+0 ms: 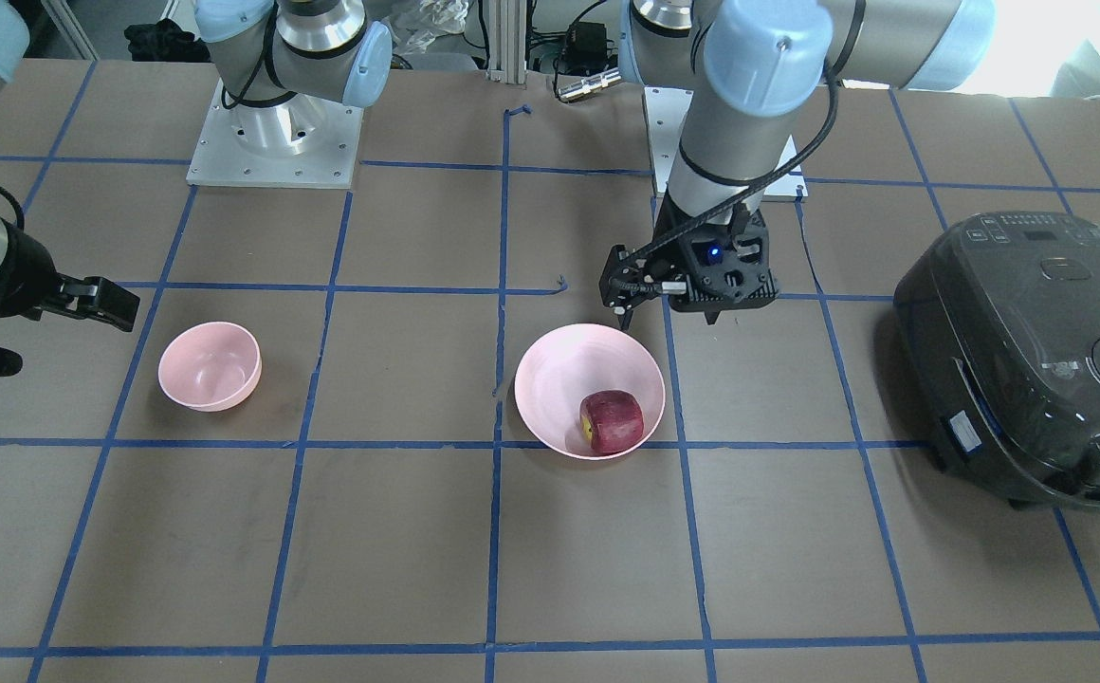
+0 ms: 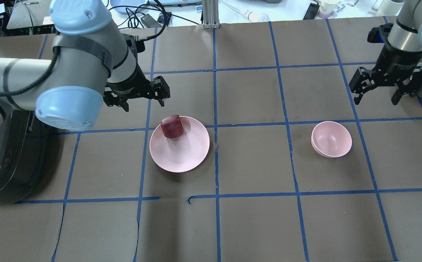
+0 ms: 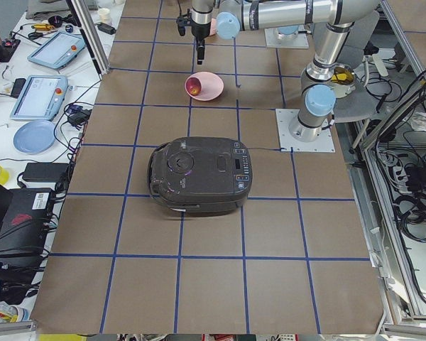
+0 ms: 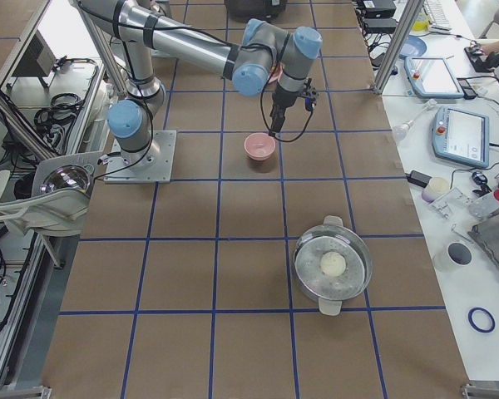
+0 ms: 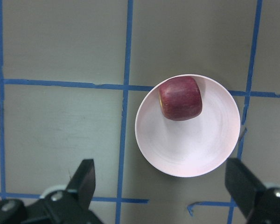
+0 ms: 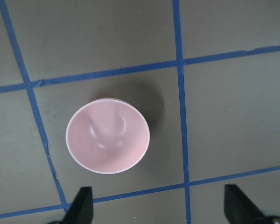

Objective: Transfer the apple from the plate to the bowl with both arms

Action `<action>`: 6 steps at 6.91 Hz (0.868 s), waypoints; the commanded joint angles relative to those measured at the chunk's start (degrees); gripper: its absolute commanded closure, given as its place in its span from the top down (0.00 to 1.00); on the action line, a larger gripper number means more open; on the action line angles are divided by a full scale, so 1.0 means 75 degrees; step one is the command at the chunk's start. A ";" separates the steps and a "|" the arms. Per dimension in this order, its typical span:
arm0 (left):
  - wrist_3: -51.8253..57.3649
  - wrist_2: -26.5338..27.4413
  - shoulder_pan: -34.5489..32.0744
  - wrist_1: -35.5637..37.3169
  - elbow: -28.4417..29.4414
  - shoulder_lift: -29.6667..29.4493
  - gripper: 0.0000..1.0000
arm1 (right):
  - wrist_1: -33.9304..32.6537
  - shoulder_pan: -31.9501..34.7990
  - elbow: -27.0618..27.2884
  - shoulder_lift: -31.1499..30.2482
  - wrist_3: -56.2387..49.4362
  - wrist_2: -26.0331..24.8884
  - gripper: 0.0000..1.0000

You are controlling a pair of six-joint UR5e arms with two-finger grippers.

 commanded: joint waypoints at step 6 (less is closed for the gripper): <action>-0.2467 -0.0295 -0.0064 0.2668 -0.0408 -0.2224 1.00 | -0.3693 -0.0154 0.2976 0.0679 -0.0421 0.0303 0.01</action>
